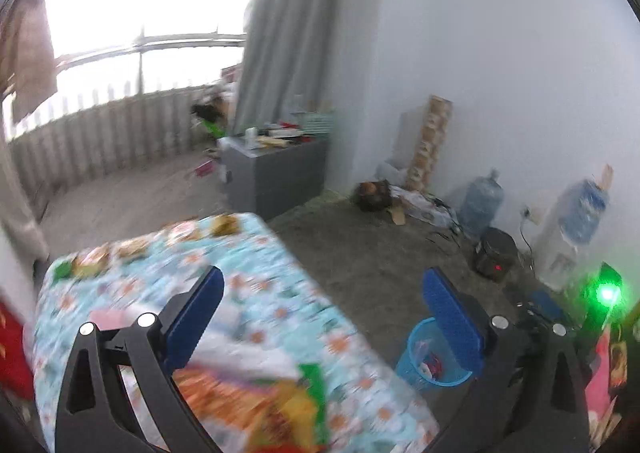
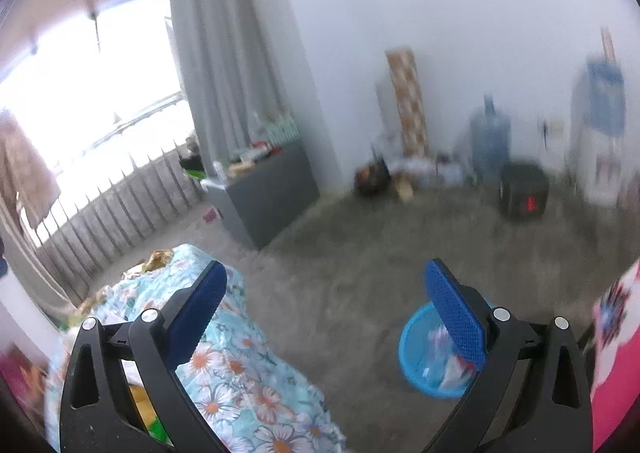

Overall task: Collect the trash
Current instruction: 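Move both tools back toward the snack bags on the quilt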

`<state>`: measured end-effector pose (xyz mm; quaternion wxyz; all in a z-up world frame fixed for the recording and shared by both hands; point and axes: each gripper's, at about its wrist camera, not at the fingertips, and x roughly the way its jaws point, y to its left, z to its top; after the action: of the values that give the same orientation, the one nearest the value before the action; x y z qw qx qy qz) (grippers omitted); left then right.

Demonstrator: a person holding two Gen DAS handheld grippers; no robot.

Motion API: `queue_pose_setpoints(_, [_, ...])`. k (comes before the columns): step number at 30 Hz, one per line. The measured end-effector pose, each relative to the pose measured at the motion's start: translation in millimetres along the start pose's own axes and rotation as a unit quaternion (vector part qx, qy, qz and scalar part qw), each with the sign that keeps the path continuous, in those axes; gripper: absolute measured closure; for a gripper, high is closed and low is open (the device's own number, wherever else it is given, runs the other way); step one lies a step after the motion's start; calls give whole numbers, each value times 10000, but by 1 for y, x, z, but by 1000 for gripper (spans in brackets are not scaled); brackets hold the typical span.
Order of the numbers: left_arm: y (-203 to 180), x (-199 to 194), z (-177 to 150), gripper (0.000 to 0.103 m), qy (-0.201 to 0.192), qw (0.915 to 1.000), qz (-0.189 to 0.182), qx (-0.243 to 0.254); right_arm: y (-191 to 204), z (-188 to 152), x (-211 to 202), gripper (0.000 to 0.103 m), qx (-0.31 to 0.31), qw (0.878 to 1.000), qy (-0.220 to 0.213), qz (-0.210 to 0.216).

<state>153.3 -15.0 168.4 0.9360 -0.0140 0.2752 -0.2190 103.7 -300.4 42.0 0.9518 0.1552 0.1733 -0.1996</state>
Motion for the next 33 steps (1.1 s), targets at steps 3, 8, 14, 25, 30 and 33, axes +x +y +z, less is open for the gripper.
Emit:
queue_pose_setpoints(3, [34, -23, -8, 6, 18, 9995, 182, -255, 22, -6, -10, 8, -394, 9987, -120, 307])
queue_pose_setpoints(8, [89, -59, -25, 6, -222, 9959, 595, -649, 59, -16, -14, 8, -887, 9932, 24, 750])
queue_pose_setpoints(14, [133, -80, -55, 6, -402, 9903, 786, -1074, 81, -24, -18, 8, -1008, 9845, 403, 1376])
queue_pose_setpoints(25, [190, -78, -114, 6, -120, 9808, 888, -1733, 126, -57, -13, 8, -639, 9449, 1826, 2640])
queue_pose_setpoints(30, [183, -66, -128, 6, 110, 9861, 515, -1575, 141, -66, -8, 8, -586, 9371, 2130, 2703])
queue_pose_setpoints(33, [162, -56, -135, 6, 358, 9914, 254, -1233, 146, -67, 1, 8, -621, 9380, 2176, 2626])
